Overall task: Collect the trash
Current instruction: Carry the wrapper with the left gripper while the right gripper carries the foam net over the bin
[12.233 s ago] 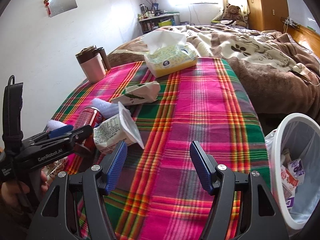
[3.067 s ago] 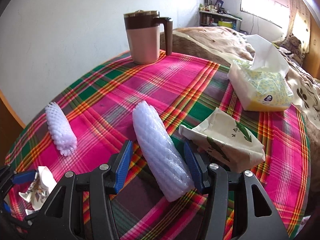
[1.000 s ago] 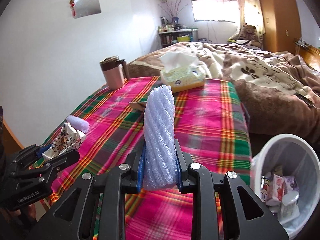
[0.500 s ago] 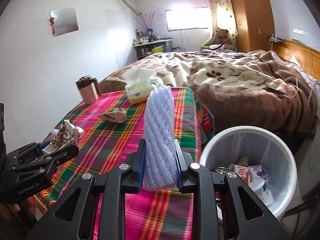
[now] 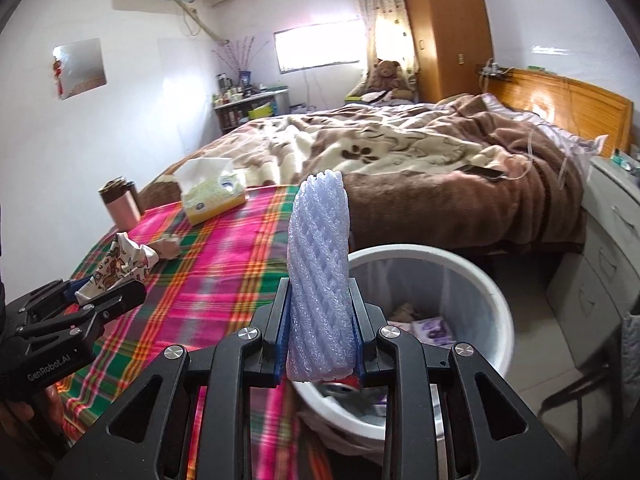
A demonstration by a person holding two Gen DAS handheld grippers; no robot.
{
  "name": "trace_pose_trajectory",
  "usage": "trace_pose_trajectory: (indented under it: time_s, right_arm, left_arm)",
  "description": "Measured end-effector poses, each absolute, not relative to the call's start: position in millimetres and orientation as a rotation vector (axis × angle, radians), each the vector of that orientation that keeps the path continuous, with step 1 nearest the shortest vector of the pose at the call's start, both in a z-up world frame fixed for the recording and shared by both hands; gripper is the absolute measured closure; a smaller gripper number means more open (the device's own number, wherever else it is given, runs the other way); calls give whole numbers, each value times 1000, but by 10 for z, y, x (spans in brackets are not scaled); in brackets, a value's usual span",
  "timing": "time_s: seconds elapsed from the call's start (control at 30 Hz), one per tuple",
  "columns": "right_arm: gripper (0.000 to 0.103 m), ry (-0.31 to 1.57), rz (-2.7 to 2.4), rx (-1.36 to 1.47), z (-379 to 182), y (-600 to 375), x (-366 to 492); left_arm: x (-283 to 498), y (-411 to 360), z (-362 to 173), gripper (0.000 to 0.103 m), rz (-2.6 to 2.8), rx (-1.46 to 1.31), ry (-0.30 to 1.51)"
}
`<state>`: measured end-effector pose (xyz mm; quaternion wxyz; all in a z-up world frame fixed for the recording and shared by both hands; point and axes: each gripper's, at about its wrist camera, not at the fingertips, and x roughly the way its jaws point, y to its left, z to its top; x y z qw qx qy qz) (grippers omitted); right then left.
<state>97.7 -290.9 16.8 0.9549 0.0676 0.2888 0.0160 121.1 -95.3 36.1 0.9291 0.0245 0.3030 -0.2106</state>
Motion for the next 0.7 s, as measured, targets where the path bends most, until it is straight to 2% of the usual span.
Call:
trace_pose_trajectory:
  time_s: [0.7]
  right_arm:
    - [77,626,-97,211,9,-3433,990]
  left_arm:
    - [1454,-1882,267,52,-586,100,660]
